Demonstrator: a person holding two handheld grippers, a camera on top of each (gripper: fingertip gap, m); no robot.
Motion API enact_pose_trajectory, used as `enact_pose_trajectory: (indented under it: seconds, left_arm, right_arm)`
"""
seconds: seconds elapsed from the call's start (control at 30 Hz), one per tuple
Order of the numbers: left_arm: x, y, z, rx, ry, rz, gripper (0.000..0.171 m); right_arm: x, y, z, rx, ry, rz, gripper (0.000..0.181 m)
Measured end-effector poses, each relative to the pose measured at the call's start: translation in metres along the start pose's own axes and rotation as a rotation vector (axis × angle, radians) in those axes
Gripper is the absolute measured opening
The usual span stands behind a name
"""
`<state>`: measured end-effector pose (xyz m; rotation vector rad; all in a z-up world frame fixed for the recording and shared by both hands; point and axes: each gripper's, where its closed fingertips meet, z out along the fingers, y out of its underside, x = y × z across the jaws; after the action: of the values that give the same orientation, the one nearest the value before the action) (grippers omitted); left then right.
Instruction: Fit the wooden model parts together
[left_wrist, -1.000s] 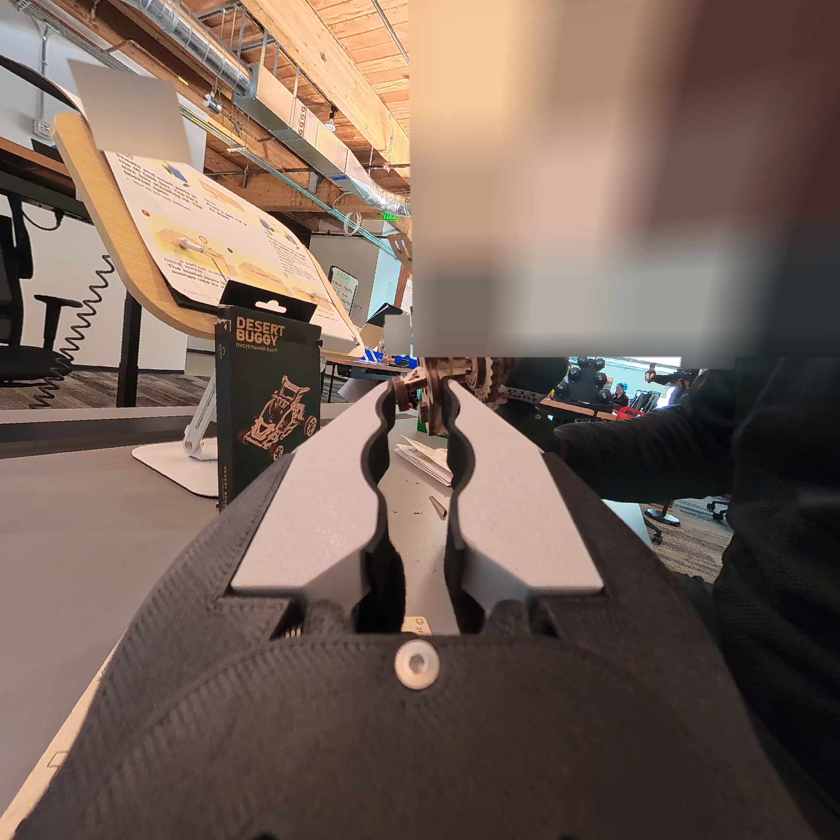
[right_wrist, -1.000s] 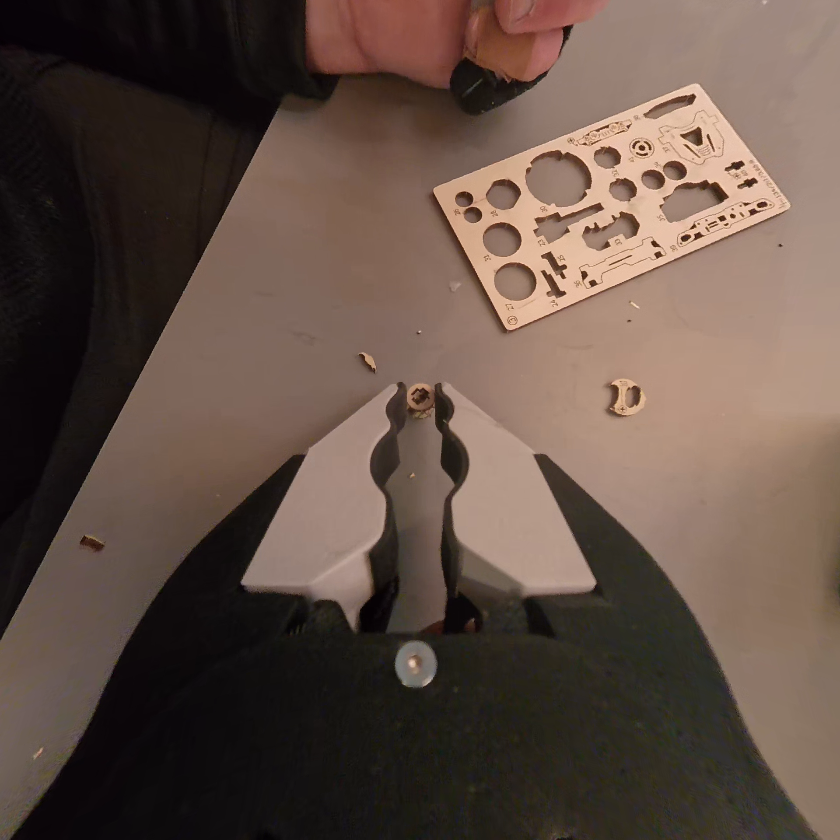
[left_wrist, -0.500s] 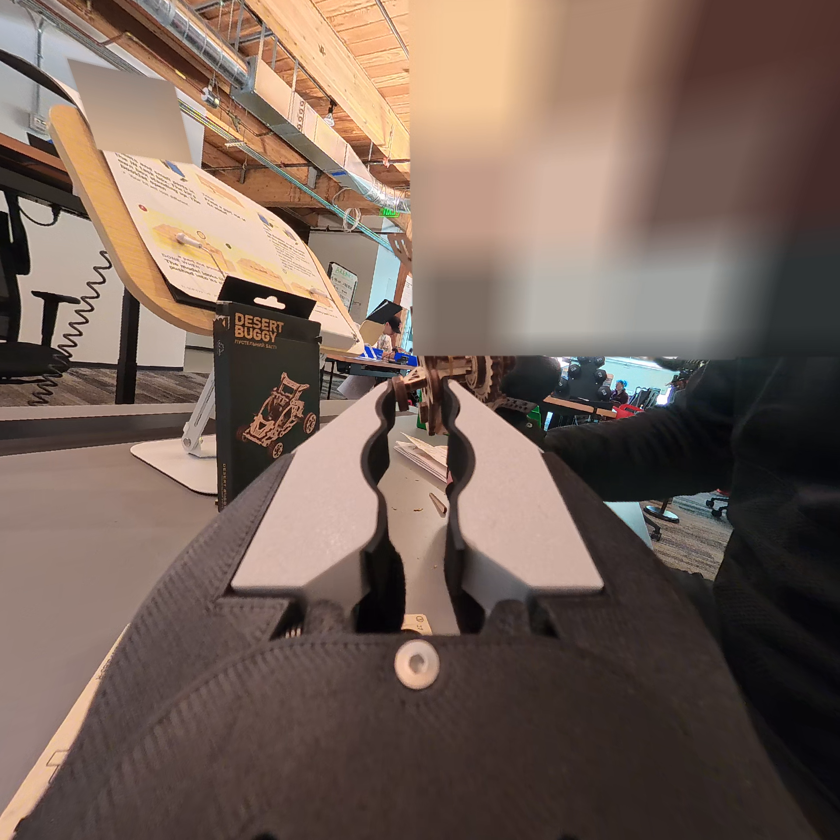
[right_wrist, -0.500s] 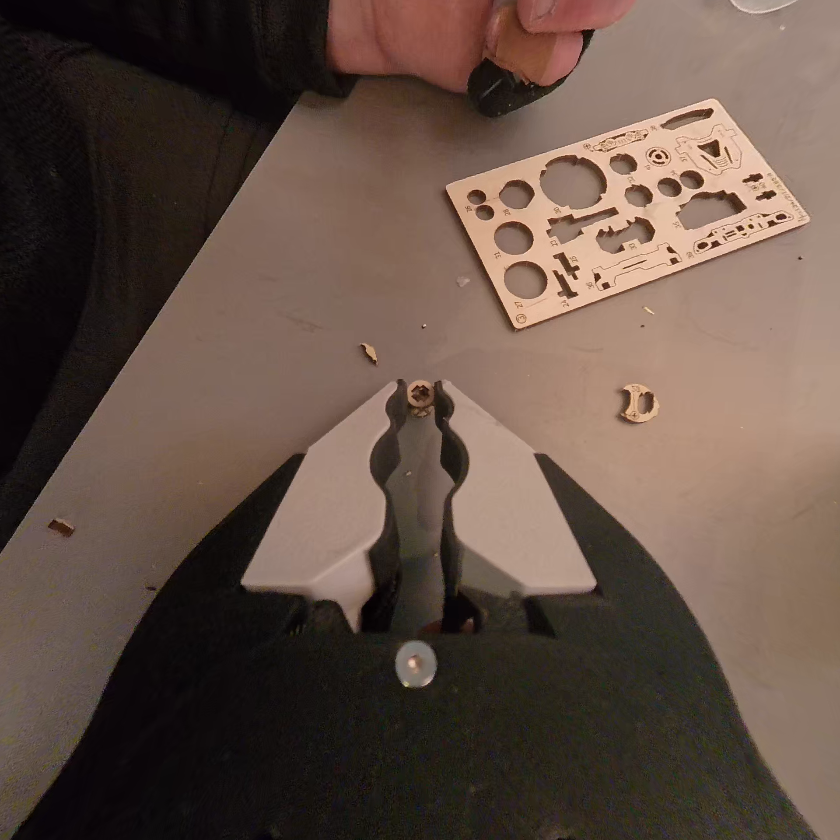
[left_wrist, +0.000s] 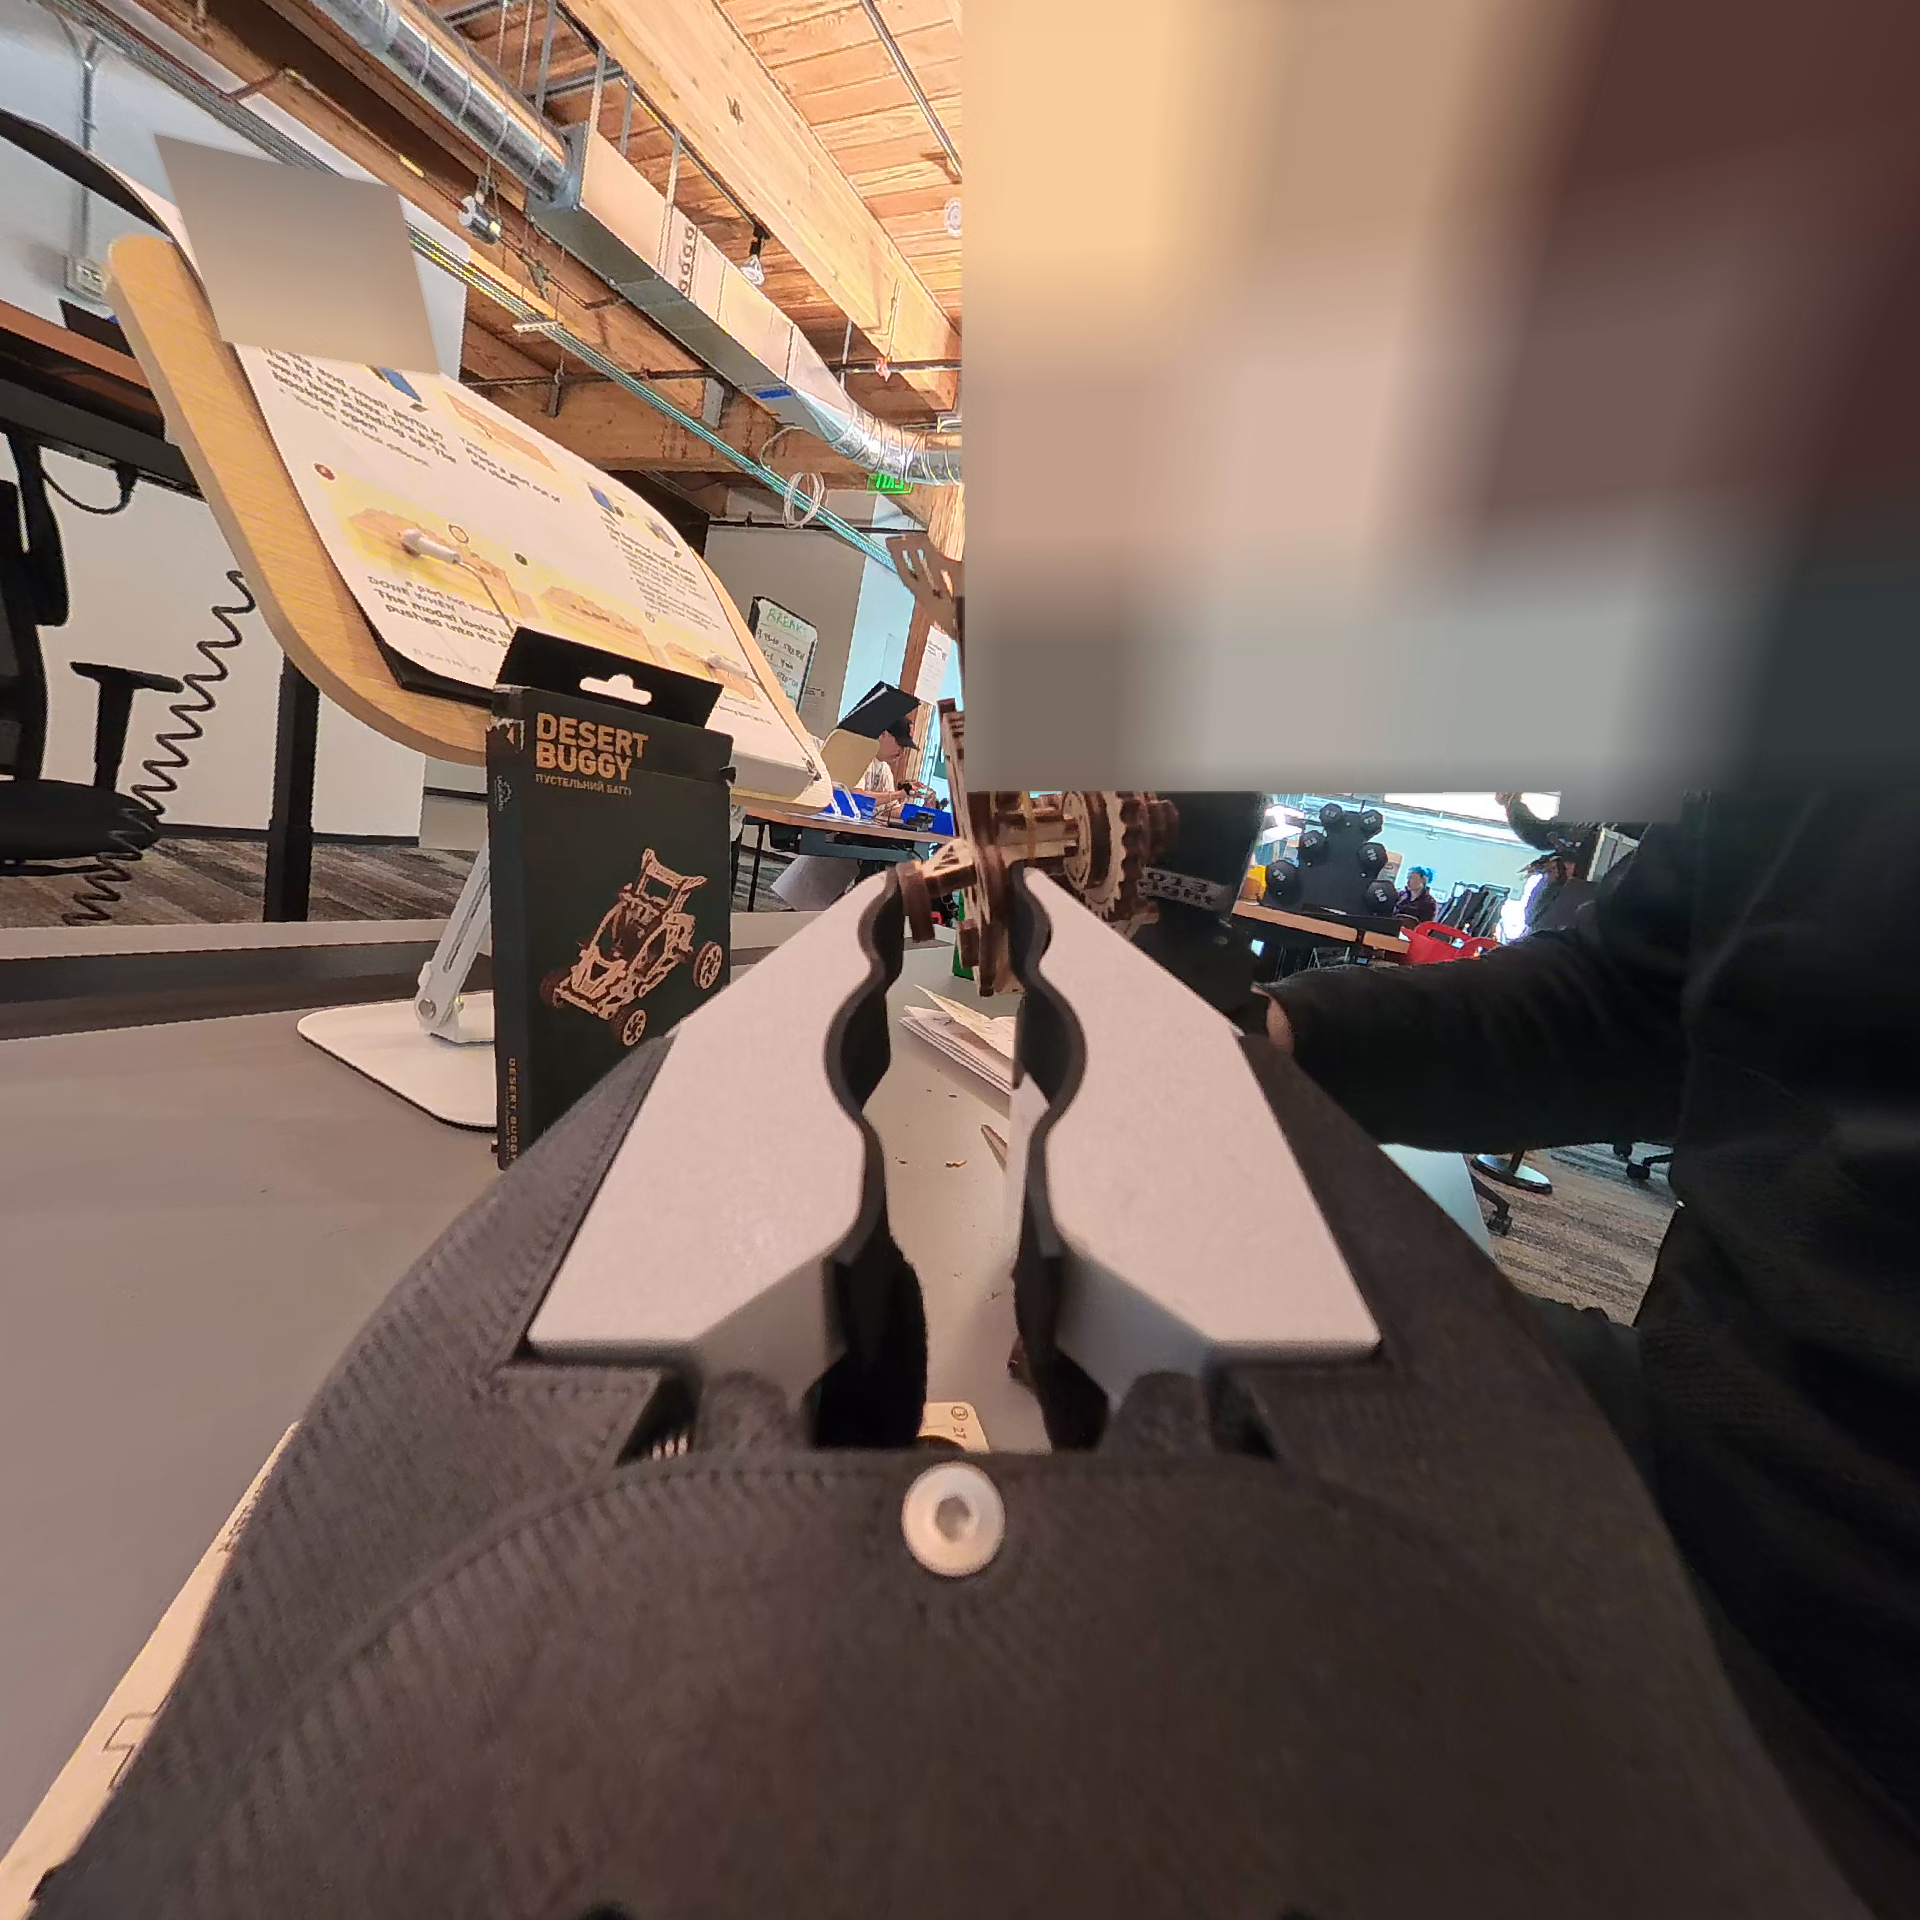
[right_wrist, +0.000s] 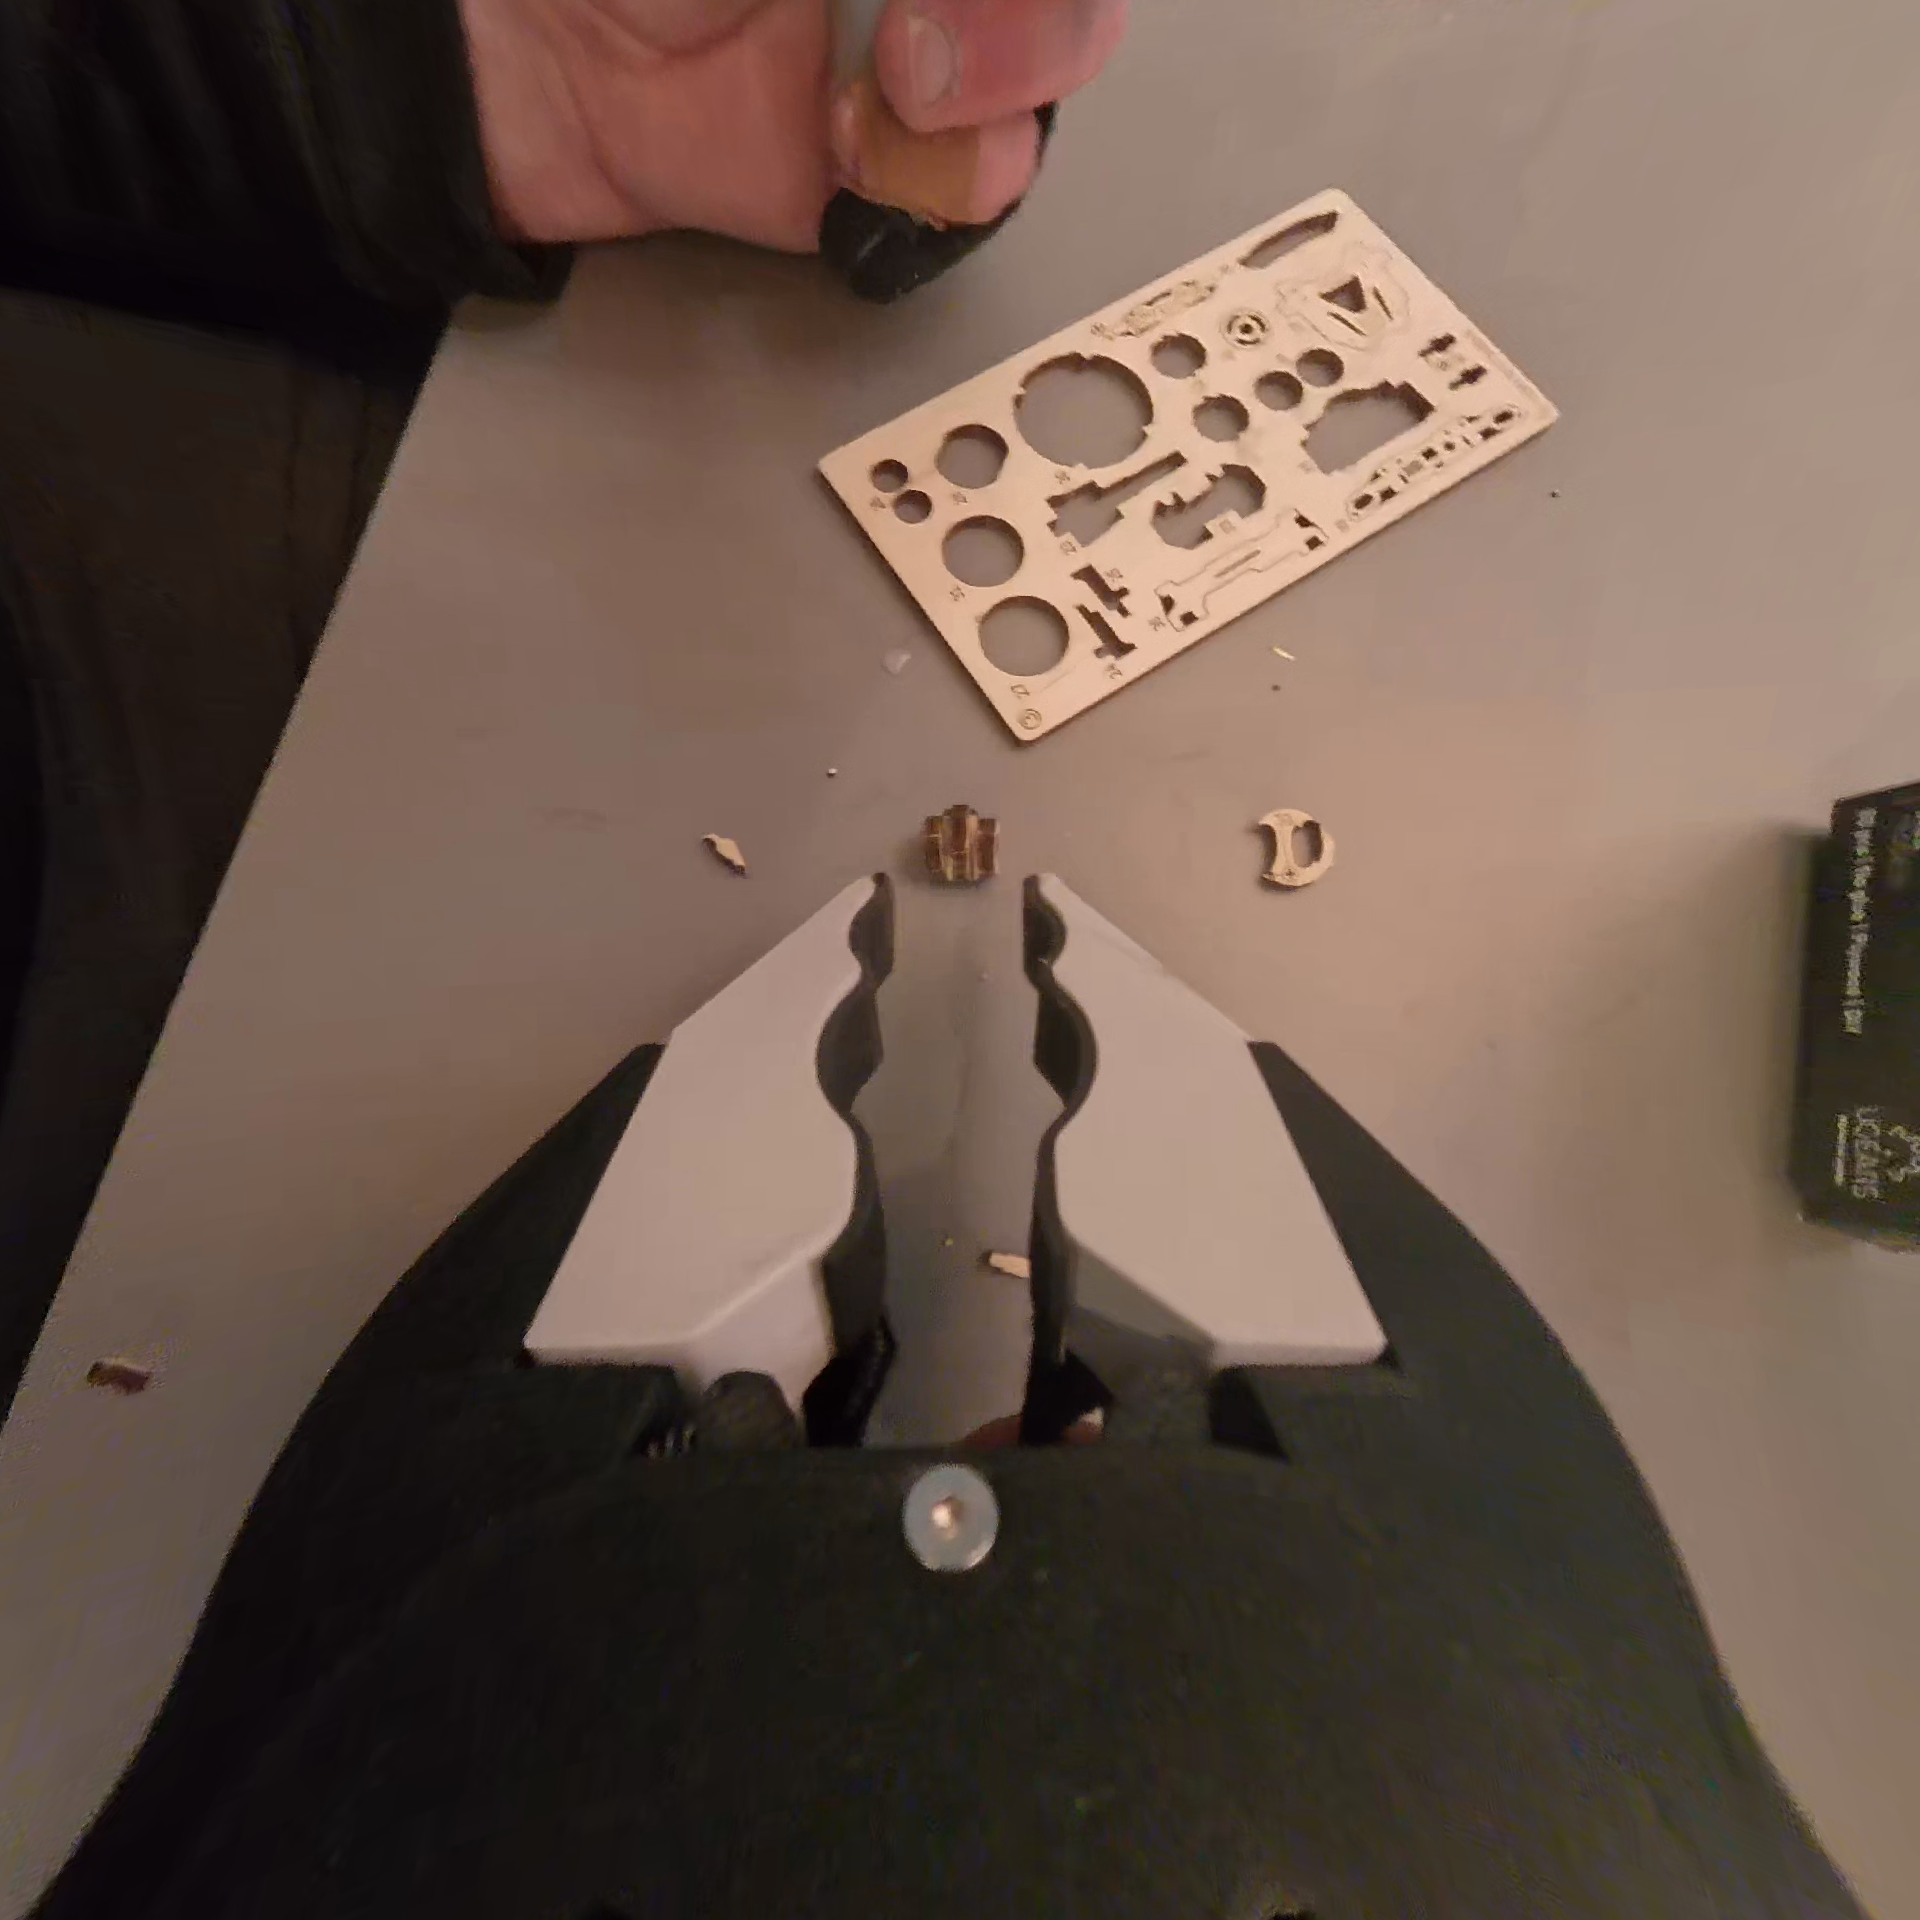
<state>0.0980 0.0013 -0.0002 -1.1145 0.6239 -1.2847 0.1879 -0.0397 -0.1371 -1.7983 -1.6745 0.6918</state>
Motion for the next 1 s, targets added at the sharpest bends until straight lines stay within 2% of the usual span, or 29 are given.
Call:
enact_pose_trajectory:
  seconds: [0.07,0.17,0.27,0.37,0.47,0.67,0.9,0.97,1.0]
  left_arm:
    - [0.000,-0.001,0.000,0.003,0.002,-0.002,0.017]
    - [0.000,-0.001,0.000,0.005,0.003,-0.003,0.017]
    - [0.000,-0.001,-0.001,0.005,0.003,-0.002,0.017]
    - [0.000,-0.002,-0.001,0.008,0.004,-0.002,0.017]
    - [0.000,-0.002,-0.001,0.008,0.006,-0.003,0.017]
    - [0.002,0.001,0.002,-0.001,0.010,-0.005,0.017]
    - [0.012,0.004,0.010,-0.013,0.034,-0.003,0.017]
    - [0.015,0.004,0.013,-0.021,0.040,0.004,0.017]
    - [0.017,0.004,0.015,-0.022,0.044,0.006,0.017]
  right_arm:
    - [-0.002,-0.002,0.004,0.007,-0.008,-0.007,0.030]
    - [0.003,-0.003,0.011,-0.012,0.030,-0.045,0.032]
    - [0.004,-0.003,0.018,-0.029,0.013,-0.041,0.028]
    - [-0.001,-0.001,0.024,-0.034,-0.023,-0.039,0.012]
    - [0.000,-0.001,0.024,-0.028,-0.017,-0.028,0.012]
    - [0.001,-0.005,0.008,0.027,-0.012,0.031,0.012]
    - [-0.004,0.029,-0.013,-0.078,-0.006,-0.036,0.012]
    - [0.002,0.043,-0.018,-0.153,0.031,-0.028,0.035]
    - [0.002,0.041,-0.021,-0.144,0.041,-0.019,0.040]
